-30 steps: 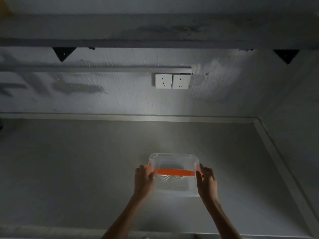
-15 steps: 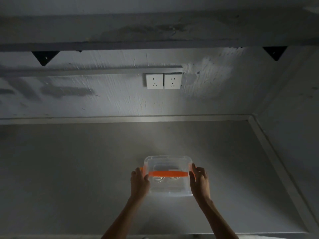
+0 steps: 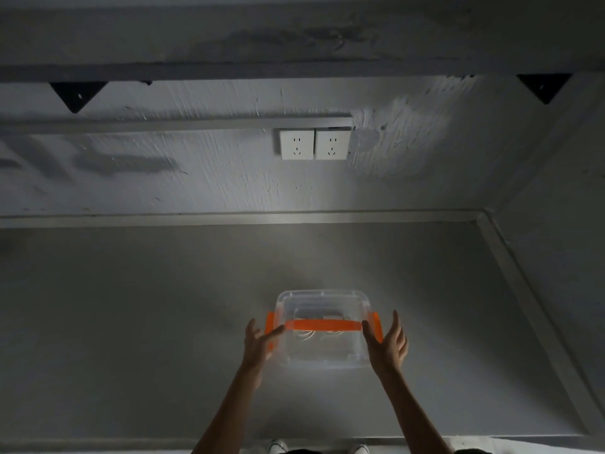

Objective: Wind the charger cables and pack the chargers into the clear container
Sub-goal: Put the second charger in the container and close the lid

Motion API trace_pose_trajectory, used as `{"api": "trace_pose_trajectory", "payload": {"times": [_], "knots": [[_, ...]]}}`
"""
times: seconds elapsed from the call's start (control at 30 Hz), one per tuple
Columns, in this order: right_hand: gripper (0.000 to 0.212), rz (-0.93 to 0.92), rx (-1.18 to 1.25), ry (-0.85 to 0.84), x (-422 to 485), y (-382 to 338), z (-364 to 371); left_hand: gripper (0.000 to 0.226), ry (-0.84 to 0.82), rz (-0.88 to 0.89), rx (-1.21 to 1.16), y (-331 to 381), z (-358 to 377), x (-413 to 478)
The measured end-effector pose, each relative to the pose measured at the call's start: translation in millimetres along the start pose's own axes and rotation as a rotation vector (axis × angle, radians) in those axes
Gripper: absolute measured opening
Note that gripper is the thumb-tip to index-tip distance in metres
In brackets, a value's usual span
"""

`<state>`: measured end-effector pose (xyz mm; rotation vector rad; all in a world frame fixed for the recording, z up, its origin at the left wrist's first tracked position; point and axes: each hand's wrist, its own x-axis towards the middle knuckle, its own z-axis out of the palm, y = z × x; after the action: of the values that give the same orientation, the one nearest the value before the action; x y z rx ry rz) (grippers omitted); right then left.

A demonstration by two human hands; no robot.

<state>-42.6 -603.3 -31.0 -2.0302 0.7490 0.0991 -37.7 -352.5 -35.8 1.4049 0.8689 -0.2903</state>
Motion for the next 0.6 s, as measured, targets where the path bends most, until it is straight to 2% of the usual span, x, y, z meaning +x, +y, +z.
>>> {"api": "trace_pose_trajectory", "payload": {"times": [0.03,0.1,0.17,0.23,0.3,0.33,0.4,0.6], "knots": [[0.1,0.018,0.008,-0.008,1,-1,0,0.084,-0.058,-0.045,-0.105,-7,-2,-2],[0.1,0.027,0.013,-0.009,3,0,2,0.069,-0.129,-0.04,-0.117,-12,-4,-8],[0.095,0.039,0.028,0.003,5,4,4,0.049,-0.055,0.108,-0.006,-12,0,-11],[0.095,0.064,0.052,0.002,6,7,6,0.037,0.035,0.291,0.205,-9,6,-16],[0.097,0.066,0.067,0.002,6,9,7,0.036,0.158,0.436,0.463,-6,16,-26],[0.096,0.063,0.072,0.001,6,9,7,0.039,0.204,0.474,0.51,-6,23,-31],[0.09,0.05,0.084,-0.008,6,11,8,0.045,0.262,0.497,0.536,-6,34,-41],[0.087,0.079,0.062,-0.075,5,14,6,0.043,0.322,0.526,0.608,-9,41,-44]]}}
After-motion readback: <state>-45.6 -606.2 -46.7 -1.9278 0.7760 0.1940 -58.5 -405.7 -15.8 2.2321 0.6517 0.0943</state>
